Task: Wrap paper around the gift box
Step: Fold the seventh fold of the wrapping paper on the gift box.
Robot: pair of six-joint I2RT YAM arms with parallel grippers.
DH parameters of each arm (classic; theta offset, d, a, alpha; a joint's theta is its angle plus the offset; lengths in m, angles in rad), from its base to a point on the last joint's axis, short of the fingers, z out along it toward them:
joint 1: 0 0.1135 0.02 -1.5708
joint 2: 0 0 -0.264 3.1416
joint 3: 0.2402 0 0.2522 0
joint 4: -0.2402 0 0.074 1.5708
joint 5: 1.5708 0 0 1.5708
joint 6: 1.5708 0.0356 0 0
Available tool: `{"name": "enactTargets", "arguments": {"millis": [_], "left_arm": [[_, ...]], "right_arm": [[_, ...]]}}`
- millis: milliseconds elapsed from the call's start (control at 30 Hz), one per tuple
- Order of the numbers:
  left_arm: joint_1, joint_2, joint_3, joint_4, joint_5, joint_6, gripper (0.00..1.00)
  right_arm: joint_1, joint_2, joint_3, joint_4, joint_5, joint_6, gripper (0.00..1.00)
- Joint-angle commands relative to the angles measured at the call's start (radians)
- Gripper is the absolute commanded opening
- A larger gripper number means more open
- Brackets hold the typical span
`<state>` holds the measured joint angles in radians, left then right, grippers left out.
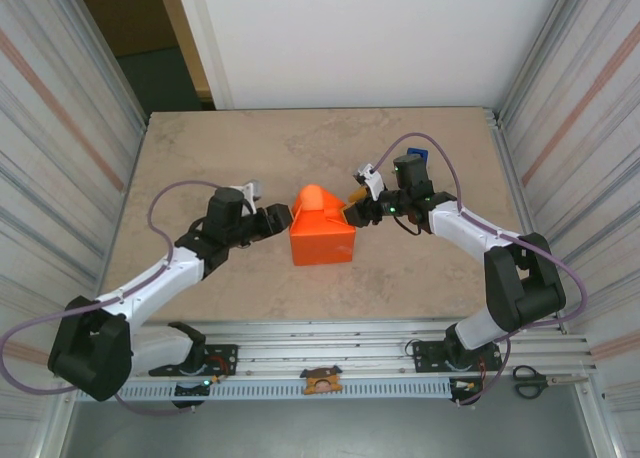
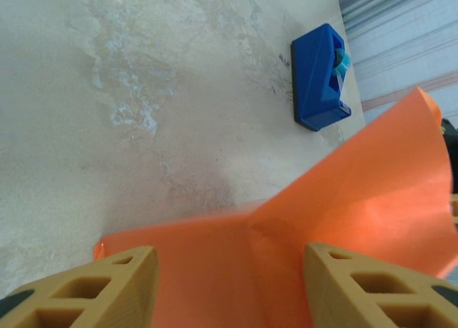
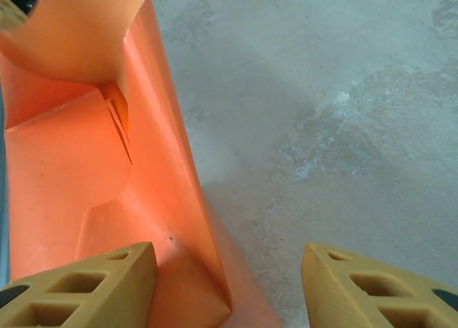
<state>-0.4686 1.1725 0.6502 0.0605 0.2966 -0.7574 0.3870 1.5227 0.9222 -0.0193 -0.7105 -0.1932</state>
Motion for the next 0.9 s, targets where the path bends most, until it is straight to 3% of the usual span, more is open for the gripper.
{"name": "enactTargets", "arguments": {"millis": [0, 367, 867], "left_arm": [[0.012, 0.009, 0.003, 0.053, 0.027, -0.007, 0.58], [-0.009, 0.052, 0.006, 0.052, 0.035, -0.012, 0.55], [-0.083, 0.116, 0.041, -0.116, 0.035, 0.153, 0.48]], "right_arm": [[0.027, 0.020, -0.048, -0.131, 0.041, -0.007, 0.55], [0.028, 0.026, -0.043, -0.137, 0.040, -0.003, 0.55], [0.033, 0.033, -0.017, -0.149, 0.019, 0.003, 0.56]]}}
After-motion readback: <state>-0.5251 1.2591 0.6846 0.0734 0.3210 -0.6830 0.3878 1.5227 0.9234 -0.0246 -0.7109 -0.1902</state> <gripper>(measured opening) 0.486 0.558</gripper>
